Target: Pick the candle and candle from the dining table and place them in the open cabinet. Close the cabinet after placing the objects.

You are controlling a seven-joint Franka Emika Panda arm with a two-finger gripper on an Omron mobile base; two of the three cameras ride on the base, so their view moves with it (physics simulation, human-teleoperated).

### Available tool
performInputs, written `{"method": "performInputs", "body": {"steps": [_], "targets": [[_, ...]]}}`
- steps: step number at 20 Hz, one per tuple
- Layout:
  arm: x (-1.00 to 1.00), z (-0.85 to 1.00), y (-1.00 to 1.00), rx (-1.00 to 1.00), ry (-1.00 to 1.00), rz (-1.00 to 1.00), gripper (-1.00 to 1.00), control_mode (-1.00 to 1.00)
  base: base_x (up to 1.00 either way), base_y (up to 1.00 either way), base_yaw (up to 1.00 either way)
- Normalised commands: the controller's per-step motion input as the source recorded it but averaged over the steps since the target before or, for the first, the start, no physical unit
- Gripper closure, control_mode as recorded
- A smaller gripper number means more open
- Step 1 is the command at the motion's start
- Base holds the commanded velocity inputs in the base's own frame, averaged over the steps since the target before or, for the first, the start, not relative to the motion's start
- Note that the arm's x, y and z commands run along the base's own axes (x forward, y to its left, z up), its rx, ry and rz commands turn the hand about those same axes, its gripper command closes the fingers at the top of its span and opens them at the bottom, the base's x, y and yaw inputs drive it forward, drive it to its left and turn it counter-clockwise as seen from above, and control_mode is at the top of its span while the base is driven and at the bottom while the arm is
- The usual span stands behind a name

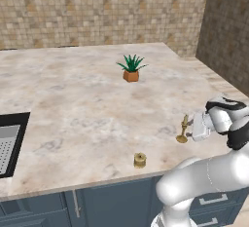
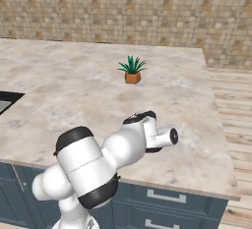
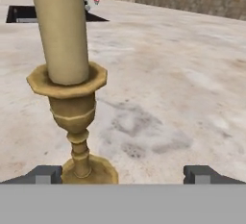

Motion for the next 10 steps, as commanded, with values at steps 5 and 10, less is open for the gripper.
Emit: {"method": "performInputs", "body": {"steps": [5,10], "targets": [[0.10,-0.02,0.22,0.04,0.00,0.00,-1.00,-1.00,0.00,0.00,0.00],[0.14,0.00,0.21,0.04,0.00,0.00,-1.00,-1.00,0.00,0.00,0.00]]}}
